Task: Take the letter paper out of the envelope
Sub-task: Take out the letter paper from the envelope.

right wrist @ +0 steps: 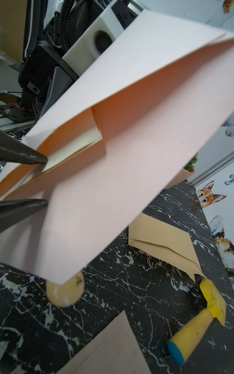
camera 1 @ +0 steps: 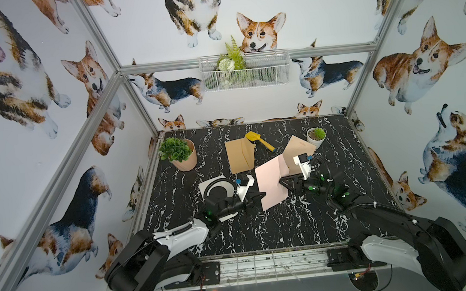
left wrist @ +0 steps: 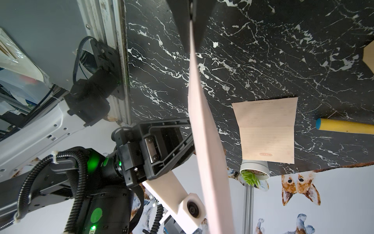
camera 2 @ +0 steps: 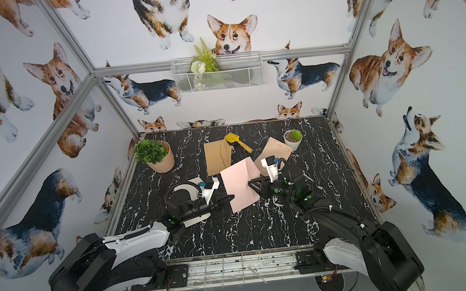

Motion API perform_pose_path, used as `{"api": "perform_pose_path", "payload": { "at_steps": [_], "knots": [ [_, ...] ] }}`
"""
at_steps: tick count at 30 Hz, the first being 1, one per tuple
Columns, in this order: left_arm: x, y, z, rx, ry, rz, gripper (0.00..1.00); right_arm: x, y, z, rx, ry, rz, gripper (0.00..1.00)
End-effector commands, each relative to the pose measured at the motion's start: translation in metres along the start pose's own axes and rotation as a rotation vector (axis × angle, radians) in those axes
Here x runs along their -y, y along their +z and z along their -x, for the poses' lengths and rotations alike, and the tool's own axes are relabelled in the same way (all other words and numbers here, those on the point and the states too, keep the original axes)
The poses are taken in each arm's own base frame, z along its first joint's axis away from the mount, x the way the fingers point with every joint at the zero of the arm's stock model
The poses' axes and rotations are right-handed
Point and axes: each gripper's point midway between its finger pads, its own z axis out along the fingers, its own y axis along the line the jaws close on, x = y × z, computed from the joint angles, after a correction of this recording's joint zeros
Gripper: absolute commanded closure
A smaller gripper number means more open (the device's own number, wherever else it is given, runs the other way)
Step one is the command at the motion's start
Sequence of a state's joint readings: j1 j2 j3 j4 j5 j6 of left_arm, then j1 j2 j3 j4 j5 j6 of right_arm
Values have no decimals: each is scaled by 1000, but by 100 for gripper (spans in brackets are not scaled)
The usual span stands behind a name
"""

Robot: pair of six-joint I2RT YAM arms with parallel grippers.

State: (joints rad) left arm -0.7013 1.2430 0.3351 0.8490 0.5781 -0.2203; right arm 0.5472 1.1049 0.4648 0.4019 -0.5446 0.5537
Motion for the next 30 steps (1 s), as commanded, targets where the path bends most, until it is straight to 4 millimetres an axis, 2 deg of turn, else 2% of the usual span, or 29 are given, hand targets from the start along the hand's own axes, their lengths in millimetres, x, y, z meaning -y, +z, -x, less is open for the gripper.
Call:
{"api": "perform_pose_path", "payload": {
  "at_steps": [1,3,20,30],
  "knots": [
    [6,0,9,32,19,-29,100,-21,0,10,17,-24,103,67],
    [6,0,9,33,19,-30,100,-15,6,4,-8,-3,97,67],
    [6,-1,10,34,22,-24,100,-24,13,-1,-59,49,219,67],
    [4,-2,11,38,26,-12,100,-20,11,-2,-50,55,199,80]
  ]
}}
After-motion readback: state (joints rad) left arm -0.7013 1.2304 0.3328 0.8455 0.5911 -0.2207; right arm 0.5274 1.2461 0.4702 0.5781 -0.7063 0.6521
